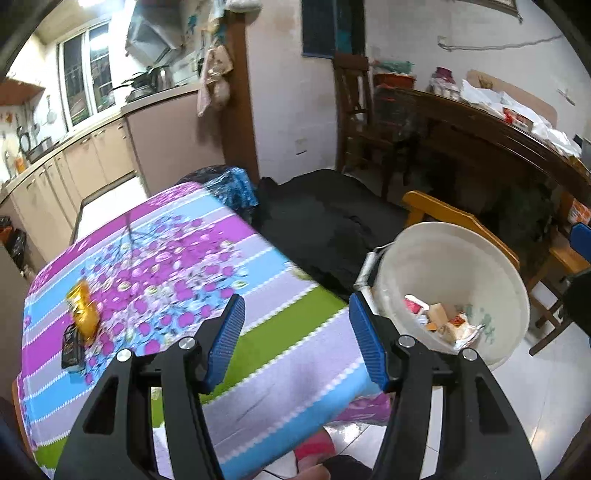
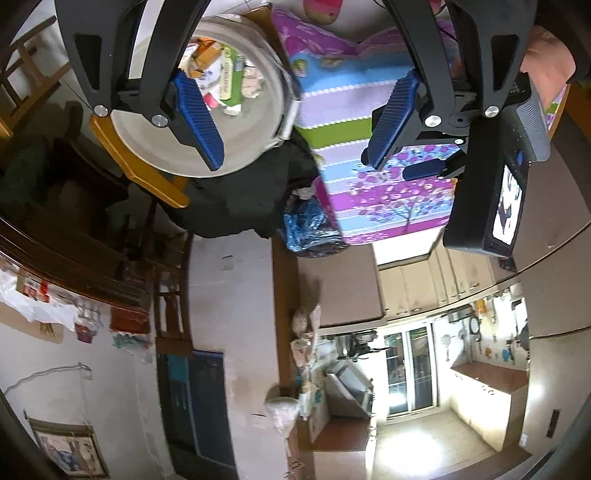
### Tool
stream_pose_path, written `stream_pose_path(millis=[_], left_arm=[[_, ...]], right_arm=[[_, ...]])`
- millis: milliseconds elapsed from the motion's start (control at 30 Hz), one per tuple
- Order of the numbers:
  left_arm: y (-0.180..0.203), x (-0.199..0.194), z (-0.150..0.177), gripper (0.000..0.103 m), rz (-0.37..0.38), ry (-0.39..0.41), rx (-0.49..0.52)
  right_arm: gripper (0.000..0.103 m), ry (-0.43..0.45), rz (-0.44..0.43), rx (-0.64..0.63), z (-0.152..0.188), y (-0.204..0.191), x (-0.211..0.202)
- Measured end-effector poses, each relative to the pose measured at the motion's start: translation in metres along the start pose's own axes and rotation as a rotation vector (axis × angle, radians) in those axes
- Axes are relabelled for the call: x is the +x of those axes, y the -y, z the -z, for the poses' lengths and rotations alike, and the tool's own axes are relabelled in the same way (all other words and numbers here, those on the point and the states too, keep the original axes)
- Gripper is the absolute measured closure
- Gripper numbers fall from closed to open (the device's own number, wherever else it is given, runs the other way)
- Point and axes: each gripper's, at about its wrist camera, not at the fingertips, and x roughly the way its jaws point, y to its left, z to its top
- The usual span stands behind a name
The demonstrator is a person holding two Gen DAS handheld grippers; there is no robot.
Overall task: Collect trash
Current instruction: 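Move both open tools back over the table toward the remaining items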
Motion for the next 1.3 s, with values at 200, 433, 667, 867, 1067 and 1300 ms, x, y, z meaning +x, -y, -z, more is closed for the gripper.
stream_pose_path(millis=[200,433,667,867,1067,1300], left_arm=[[-0.045,-0.004,0.018,0.047,-0.036,-0.011,-0.048],[-0.121,-0.007,0.045,0.047,-0.111,-0.043,-0.149],[-0.237,-0.006,0.085,0.042,-0.272,-0.112,-0.306],[-0.305,0.006,0.112,0.033,-0.293,-0.190,-0.396],[-0.318,0.024,0.103,0.029,-0.228,-0.204,-0.391],[-0.306,0.050,0.093,0.025,-0.232,-0.224,-0.364]], right_arm=[[0.021,-0.011,-0.063,-0.027,0.000,-0.034,0.007],[0.020,-0.046,-0.142,-0.050,0.003,-0.071,0.025],[0.019,-0.089,-0.213,-0.065,0.005,-0.103,0.052],[0.019,-0.126,-0.254,-0.063,0.011,-0.114,0.076],[0.019,-0.159,-0.275,-0.060,0.017,-0.120,0.099],[0.019,-0.181,-0.282,-0.048,0.020,-0.120,0.114]])
